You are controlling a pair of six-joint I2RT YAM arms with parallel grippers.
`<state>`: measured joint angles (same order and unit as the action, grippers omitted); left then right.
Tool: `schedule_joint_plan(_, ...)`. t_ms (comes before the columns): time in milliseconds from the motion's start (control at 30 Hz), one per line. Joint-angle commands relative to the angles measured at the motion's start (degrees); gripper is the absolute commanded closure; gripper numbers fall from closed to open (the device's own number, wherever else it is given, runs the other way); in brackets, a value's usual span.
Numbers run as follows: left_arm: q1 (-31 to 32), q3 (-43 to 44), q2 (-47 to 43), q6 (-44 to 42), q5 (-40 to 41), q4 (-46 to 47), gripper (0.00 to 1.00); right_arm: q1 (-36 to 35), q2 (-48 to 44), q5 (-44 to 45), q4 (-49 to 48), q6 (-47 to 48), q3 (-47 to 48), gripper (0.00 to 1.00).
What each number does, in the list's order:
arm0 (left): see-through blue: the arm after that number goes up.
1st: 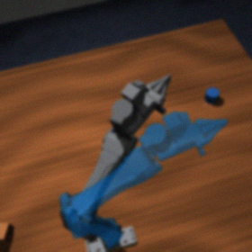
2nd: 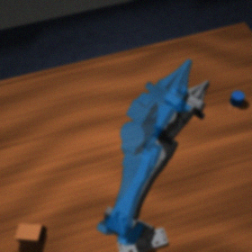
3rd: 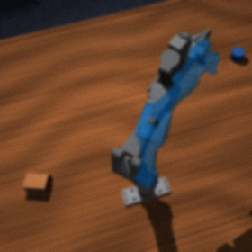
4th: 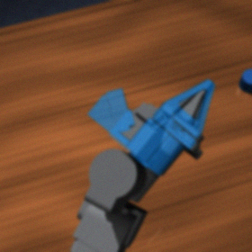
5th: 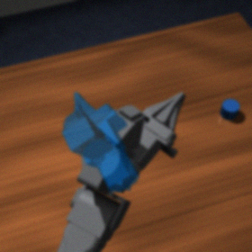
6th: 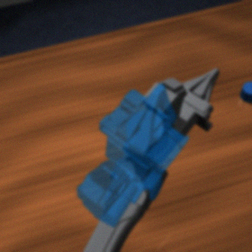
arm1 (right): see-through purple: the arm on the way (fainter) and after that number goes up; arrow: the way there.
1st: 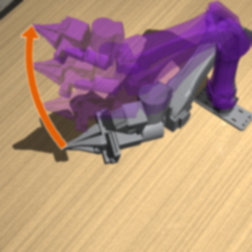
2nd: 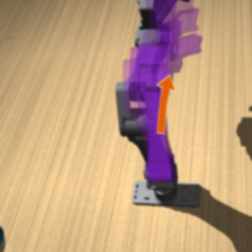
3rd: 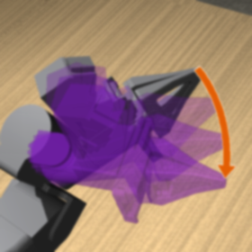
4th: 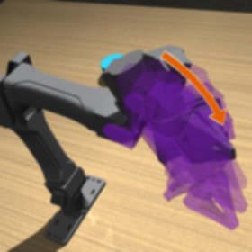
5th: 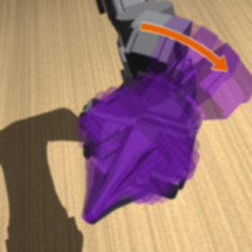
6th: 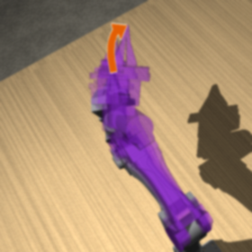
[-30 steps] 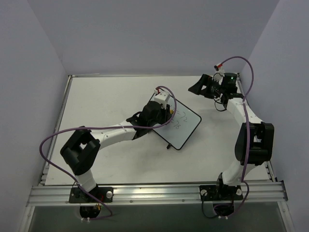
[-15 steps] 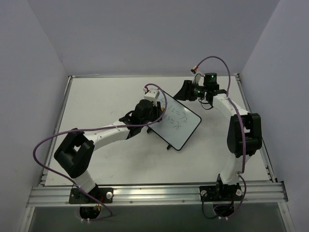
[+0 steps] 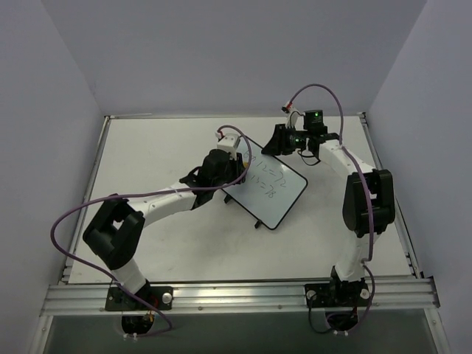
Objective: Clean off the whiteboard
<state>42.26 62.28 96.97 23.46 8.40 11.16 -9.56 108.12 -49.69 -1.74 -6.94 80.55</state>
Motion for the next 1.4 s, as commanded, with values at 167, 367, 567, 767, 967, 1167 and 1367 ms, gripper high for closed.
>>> schedule_joint_plan(167, -1.4, 2.6, 2.7, -0.2, -1.0, 4.3, 0.98, -0.1, 1.2, -2.9, 1.2, 2.0, 1.2, 0.82)
schedule_joint_plan(367, -2.6, 3.3, 3.8, -2.0, -0.2, 6.8, 0.98, 0.0, 1.7, -4.4, 0.0, 1.4, 0.4, 0.86)
schedule_joint_plan(567, -3.1, 4.7, 4.7, -3.7, 0.9, 7.6, 0.98, -0.1, 0.8, -5.8, -2.4, -0.2, -1.2, 0.95)
schedule_joint_plan(767, -4.5, 10.0, 6.9, -5.9, -0.2, 3.2, 0.98, 0.0, -0.1, -6.2, -2.9, -0.4, -1.1, 1.0)
schedule_joint_plan(967, -6.8, 14.3, 9.2, -7.2, -1.8, 0.4, 0.98, -0.1, 0.0, -6.3, -3.5, -0.8, -1.4, 1.0)
schedule_joint_plan(1167, -9.7, 16.9, 11.8, -8.9, -8.8, -0.3, 0.98, -0.1, -0.3, -6.4, -3.5, -0.7, -1.4, 1.0)
schedule_joint_plan(1367, -8.9, 15.6, 12.6, -10.3, -11.8, 1.2, 0.98, -0.2, -0.4, -6.4, -3.4, -0.9, -1.0, 1.0)
